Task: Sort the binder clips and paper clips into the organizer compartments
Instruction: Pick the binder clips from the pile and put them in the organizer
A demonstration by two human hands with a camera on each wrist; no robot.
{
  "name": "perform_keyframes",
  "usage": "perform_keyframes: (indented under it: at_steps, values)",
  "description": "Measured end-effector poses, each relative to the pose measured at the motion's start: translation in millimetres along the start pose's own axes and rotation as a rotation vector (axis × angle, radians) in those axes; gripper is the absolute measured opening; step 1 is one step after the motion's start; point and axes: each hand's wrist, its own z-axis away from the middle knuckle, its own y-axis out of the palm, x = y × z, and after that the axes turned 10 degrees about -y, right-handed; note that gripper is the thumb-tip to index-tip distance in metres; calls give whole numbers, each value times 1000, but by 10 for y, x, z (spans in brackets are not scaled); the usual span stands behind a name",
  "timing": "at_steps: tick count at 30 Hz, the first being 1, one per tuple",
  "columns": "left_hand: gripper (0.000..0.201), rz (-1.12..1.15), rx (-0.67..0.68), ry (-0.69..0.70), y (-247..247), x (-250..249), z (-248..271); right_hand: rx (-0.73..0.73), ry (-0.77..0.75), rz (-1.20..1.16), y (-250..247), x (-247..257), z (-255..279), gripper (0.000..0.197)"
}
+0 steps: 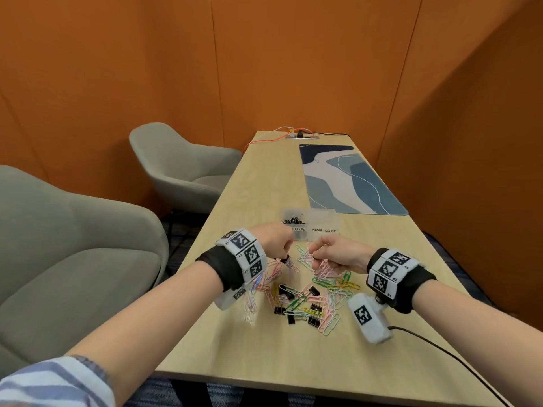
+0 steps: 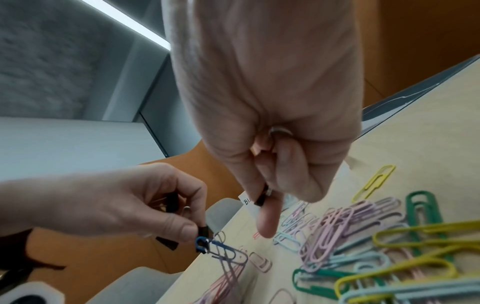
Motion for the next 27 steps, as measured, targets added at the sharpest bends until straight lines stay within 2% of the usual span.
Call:
perform_keyframes:
  at_steps: [4, 9, 15, 21, 27]
  values:
    - [18, 118, 34, 73, -45, 31, -45, 146, -38, -27, 22, 11, 18, 19]
    - [19, 220, -29, 70, -38, 94, -69, 249, -54, -26, 127, 16, 42, 20]
    - [17, 273, -78, 90, -2, 165, -39, 168, -72, -8, 124, 29, 25, 20]
    - [15, 289, -72, 133, -47, 166, 6, 314, -55, -149, -62, 63, 22, 17]
    - [13, 157, -178, 89, -34, 218, 46, 203, -40, -41, -156, 49, 45, 17]
